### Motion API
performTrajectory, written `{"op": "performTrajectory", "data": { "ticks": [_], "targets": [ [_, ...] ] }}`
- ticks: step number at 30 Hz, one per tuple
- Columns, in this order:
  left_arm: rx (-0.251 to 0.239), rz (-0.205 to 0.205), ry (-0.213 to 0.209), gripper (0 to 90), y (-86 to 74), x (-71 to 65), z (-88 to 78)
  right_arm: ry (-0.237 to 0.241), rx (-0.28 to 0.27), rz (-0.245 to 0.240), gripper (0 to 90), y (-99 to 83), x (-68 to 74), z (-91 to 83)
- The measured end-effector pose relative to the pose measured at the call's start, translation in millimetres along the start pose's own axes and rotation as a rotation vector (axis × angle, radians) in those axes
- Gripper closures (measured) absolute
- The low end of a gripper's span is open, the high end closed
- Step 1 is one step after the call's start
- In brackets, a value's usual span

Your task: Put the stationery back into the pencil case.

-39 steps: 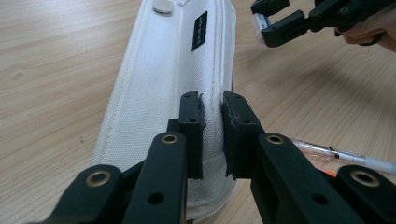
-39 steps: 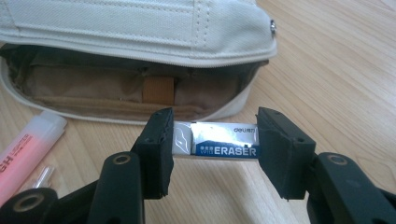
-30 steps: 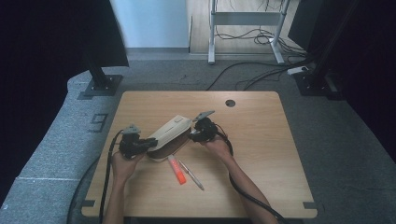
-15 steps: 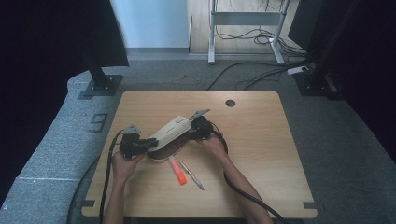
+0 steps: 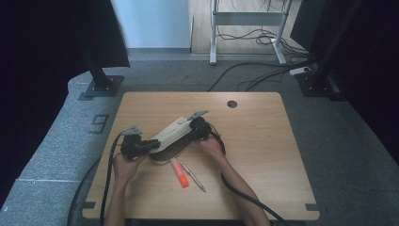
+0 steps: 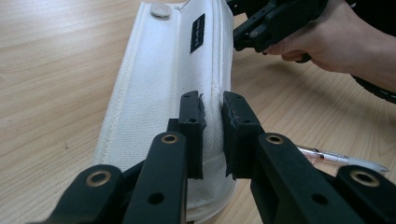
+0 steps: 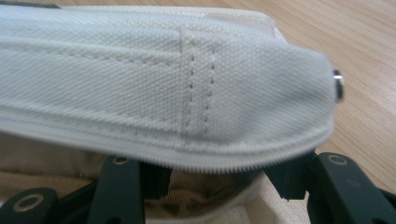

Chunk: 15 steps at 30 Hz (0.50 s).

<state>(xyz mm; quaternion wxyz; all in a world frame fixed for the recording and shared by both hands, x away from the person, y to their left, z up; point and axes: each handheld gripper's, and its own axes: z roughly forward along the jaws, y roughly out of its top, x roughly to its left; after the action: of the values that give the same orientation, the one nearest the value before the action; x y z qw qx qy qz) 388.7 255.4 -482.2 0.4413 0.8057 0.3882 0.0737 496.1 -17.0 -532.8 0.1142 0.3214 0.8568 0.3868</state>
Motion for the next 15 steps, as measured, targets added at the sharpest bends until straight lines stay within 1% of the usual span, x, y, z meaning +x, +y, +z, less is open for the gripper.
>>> {"op": "performTrajectory", "data": {
  "ticks": [5, 9, 12, 14, 15],
  "targets": [
    [-0.003, -0.002, -0.002, 79.1, 0.0, 0.2, -0.2, -0.009, -0.003, -0.007, 46.7, 2.5, 0.1, 4.4],
    [-0.002, -0.002, -0.001, 79.1, -0.1, 0.3, -0.2, -0.016, 0.006, -0.017, 45.9, 3.1, 0.7, 7.1],
    [-0.003, -0.001, 0.003, 79.2, -0.1, 0.7, -0.7, -0.02, 0.008, -0.021, 43.4, 2.3, 1.5, 6.0],
    [-0.003, -0.003, 0.004, 79.3, -0.2, 1.0, -1.0, -0.014, 0.01, -0.014, 38.9, 1.8, 0.6, 3.2],
    [-0.005, -0.005, 0.005, 79.3, -0.3, 1.3, -1.3, -0.014, 0.01, -0.014, 38.9, 1.8, 0.6, 3.2]
  ]
}}
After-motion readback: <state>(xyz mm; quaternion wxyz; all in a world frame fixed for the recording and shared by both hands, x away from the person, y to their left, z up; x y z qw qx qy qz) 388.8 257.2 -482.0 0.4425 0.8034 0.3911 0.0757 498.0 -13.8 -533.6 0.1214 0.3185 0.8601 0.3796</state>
